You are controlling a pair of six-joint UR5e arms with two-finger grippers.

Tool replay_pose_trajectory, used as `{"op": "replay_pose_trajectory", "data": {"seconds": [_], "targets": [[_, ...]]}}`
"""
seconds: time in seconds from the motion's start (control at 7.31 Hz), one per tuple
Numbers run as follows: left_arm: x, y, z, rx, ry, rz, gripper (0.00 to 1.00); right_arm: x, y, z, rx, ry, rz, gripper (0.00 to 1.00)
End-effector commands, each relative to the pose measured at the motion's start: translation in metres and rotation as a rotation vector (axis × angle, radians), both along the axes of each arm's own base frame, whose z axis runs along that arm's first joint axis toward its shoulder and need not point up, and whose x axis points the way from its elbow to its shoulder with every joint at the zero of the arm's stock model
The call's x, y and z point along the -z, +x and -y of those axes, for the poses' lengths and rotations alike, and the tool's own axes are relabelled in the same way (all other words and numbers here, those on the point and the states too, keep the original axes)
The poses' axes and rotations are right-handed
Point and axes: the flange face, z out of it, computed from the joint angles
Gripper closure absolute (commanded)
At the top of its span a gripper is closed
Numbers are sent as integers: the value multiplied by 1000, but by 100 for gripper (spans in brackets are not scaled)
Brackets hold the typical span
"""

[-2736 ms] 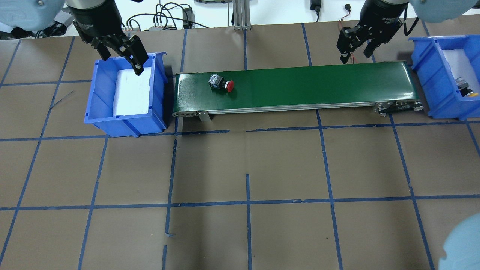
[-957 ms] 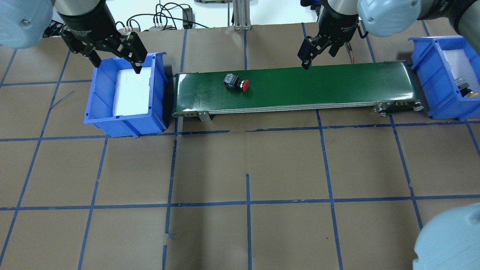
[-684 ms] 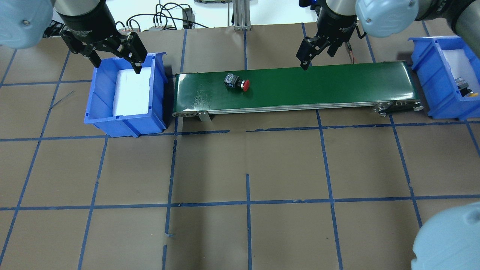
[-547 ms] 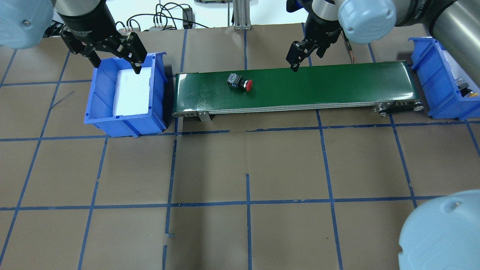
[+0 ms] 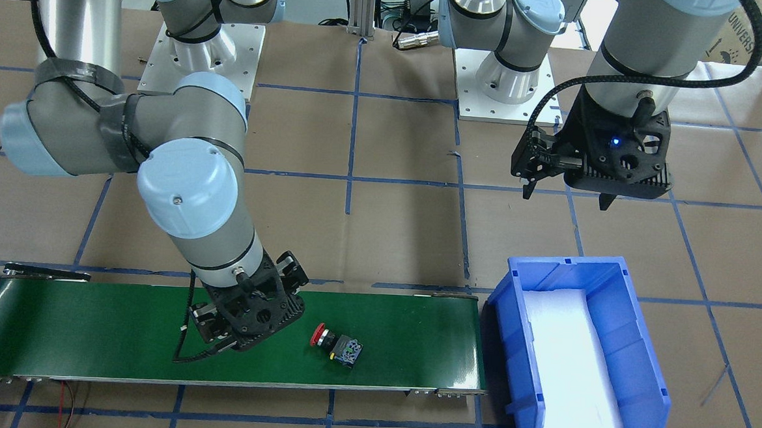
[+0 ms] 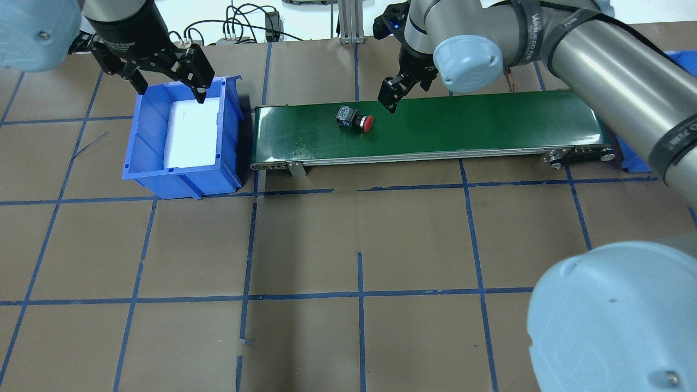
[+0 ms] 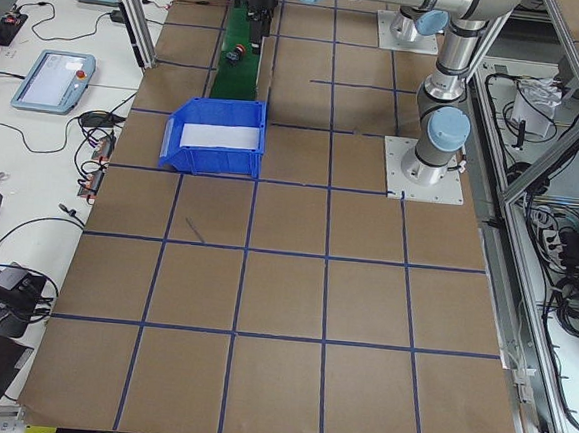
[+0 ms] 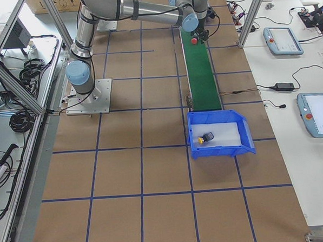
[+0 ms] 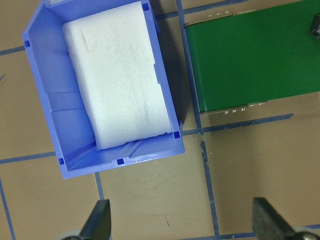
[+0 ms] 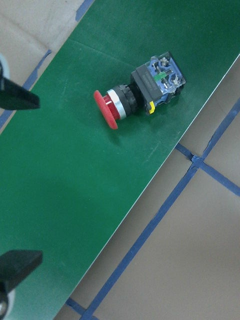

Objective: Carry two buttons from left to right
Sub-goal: 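Move the right gripper along the belt toward the red button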

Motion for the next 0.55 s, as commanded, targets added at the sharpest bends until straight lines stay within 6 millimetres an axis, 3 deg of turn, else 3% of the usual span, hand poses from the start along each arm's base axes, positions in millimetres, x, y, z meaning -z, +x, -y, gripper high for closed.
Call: {"op": "replay_pose_trajectory", "data": {"seconds": [0.0,0.41], "targets": [[1,-1,-1,1,3,0,0,12,37,-3,-49,-14,-12,3],[3,-1,-2,1,8,-3,0,26,67,7,-83,-6,-16,2]]}}
